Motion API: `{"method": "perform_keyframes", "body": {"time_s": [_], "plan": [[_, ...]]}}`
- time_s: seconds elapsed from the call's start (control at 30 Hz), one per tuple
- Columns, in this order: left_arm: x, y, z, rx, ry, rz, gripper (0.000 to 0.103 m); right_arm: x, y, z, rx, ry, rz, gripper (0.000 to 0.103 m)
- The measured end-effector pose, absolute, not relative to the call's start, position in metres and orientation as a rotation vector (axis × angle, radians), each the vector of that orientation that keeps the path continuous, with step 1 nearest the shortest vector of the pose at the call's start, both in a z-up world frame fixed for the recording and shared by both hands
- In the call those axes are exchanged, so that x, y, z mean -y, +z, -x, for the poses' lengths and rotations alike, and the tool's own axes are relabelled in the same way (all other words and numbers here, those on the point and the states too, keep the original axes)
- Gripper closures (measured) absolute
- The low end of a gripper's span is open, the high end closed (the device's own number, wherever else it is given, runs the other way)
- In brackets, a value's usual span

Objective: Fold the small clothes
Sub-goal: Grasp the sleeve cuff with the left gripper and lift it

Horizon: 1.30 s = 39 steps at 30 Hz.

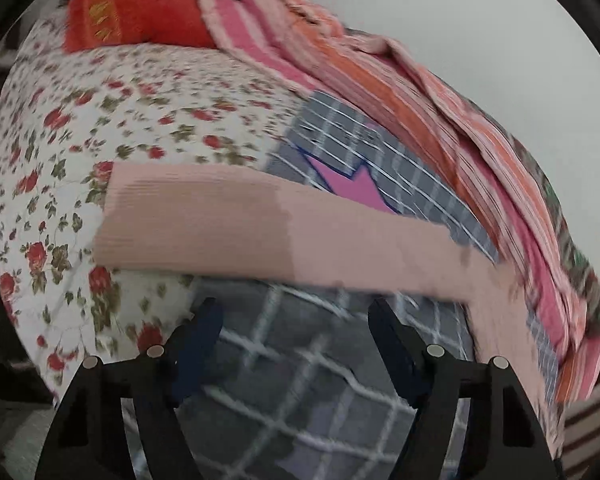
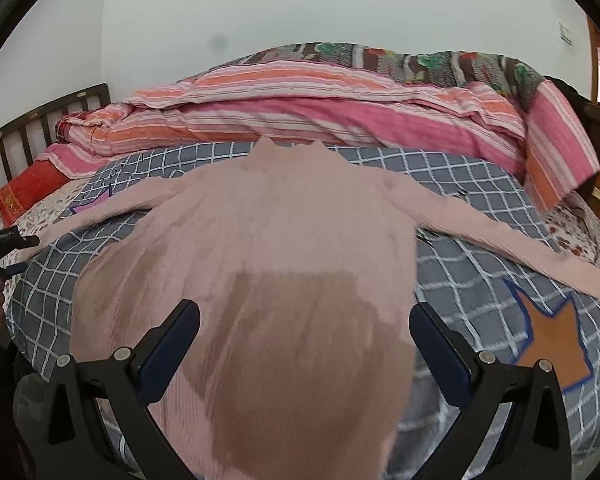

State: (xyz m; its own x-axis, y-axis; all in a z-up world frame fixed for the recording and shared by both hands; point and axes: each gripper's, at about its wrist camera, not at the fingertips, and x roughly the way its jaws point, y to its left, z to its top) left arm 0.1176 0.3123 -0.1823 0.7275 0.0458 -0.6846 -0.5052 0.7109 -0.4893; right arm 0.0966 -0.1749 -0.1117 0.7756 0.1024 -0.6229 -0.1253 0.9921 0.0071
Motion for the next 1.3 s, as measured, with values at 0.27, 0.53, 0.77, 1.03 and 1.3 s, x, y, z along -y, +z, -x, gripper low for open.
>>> {"method": "perform_keyframes", "body": {"time_s": [0.27,0.53,0.77,1.03,1.3], "plan": [[-0.346,-0.189,-0.142,-0.647,0.449,0.716,0.066,0.155,-0.11,-0.147,-0.642,0.132,0.053,0.001],[-0.333,-0.134,-0.16,-0.525,0.523,0.496,0.096,0.166,-0.084,-0.207,-0.562,0.114,0.052,0.001],[-0.229,-0.048,-0.218,-0.457,0.275,0.259,0.096,0.23,-0.097,-0.222,-0.563,0.014,-0.072,0.001],[-0.066,-0.013,-0.307,-0.45,0.037,0.092,0.097,0.313,-0.113,-0.214,-0.592,-0.048,-0.279,0.001],[0.063,-0.052,-0.334,-0.542,-0.164,0.055,0.096,0.342,-0.106,-0.206,-0.572,-0.077,-0.277,0.001]]}}
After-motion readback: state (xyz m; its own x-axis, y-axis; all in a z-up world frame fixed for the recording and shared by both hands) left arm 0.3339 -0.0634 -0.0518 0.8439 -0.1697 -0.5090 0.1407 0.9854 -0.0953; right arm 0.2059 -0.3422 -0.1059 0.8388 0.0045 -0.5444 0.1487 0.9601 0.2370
